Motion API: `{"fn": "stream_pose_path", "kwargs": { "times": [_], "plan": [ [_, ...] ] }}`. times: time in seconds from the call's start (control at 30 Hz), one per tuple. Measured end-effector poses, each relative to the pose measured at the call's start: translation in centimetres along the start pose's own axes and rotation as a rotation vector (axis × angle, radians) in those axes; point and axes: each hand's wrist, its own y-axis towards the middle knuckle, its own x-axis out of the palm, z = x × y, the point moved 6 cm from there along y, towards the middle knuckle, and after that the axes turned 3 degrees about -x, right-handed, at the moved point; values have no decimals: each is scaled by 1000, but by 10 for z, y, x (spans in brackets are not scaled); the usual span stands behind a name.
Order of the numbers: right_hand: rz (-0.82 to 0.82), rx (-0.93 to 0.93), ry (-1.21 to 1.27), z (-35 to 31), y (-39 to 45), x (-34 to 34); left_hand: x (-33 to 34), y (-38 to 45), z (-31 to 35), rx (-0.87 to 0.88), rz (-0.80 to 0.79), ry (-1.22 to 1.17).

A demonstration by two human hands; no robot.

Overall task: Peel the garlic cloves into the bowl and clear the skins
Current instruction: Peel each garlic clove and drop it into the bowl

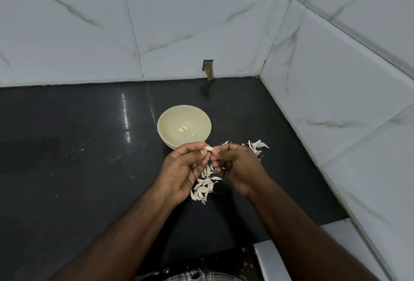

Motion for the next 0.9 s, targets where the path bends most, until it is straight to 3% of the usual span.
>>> {"fn": "stream_pose_path", "kwargs": {
  "times": [0.17,0.37,0.5,0.63,0.7,0.8,0.9],
  "plan": [
    [151,-161,-267,-4,0,-8,-7,2,7,174,151,240],
    [180,-249,-344,-11,1,-22,-13,6,8,105,122,150],
    [312,-319,-545,-22,4,-56,-13,6,3,54,90,156],
    [254,-281,-861,-25,8,-65,-15,8,-1,23,81,210],
    [254,-358,-923,-31,3,-60,-14,10,-3,18,71,255],
    [197,-456,-804,-33,0,-44,-11,12,-4,13,53,305],
    [36,-425,-695,-22,1,-23,-7,12,-6,17,36,358]
  ]
}}
